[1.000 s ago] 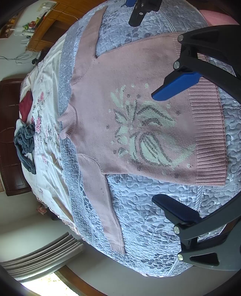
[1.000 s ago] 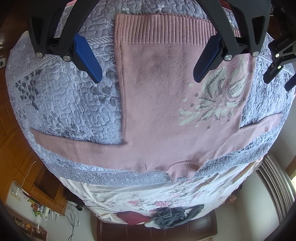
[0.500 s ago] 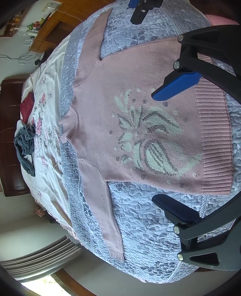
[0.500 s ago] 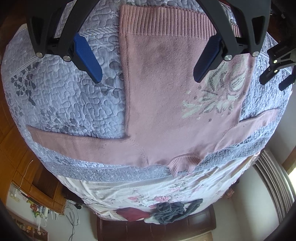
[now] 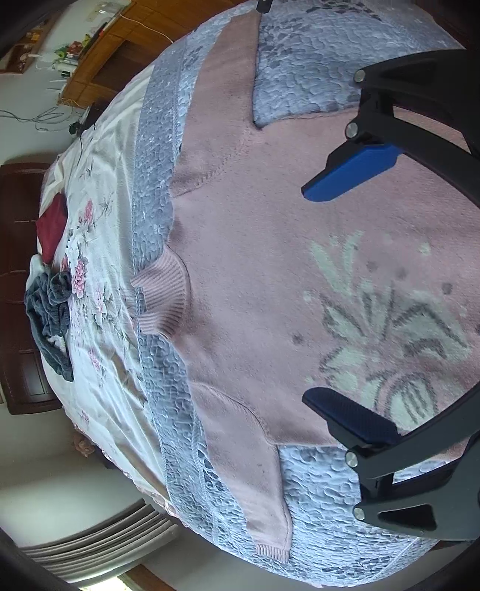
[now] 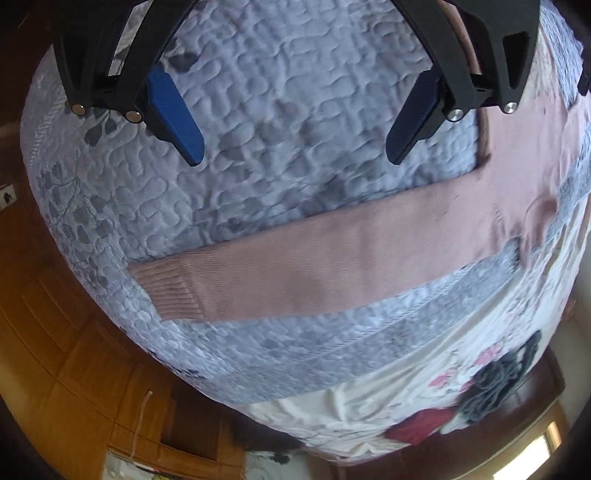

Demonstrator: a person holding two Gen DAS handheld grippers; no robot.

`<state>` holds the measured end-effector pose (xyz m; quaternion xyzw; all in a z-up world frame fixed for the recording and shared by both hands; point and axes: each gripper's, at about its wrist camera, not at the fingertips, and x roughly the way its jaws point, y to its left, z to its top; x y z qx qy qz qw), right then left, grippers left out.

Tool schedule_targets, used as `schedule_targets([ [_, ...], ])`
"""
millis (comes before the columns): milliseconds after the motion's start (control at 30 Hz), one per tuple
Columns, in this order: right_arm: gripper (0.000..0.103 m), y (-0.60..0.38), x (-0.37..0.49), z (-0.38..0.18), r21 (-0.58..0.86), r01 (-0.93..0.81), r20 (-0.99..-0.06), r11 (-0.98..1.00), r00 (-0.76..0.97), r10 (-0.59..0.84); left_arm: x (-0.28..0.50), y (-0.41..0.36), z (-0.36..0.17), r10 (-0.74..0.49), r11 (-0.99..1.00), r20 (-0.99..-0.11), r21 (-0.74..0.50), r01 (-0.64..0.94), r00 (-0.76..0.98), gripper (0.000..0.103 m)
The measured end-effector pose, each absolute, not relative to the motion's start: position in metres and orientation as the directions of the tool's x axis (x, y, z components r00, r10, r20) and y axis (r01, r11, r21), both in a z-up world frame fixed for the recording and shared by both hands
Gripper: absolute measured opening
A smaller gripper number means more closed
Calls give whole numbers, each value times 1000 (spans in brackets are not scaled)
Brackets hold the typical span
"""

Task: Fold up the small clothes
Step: 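Move the right tool to the sweater's sleeve cuff and grasp it, then lift the cuff with the right tool and fold the sleeve across the sweater body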

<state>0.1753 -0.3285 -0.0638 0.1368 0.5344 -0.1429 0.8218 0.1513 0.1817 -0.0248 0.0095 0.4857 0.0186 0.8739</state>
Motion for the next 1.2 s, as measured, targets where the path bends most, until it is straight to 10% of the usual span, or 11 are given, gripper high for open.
schedule_targets([
  [433,95,-471,226,-138,227,593,-947,773,320,33,221,123,-46,23,1000,-843,23,-7,538,100],
  [633,59,-483,240,-141,225,614,-942,756,335,8,225,120,-57,29,999,-848,39,7,530,100],
  [800,8,-487,242,-136,300,578,-914,759,401,56,226,130,-64,37,999,-859,40,-5,510,100],
  [1200,6,-399,248,-76,390,355,-827,849,541,154,222,176,-71,39,999,-881,22,-41,472,99],
])
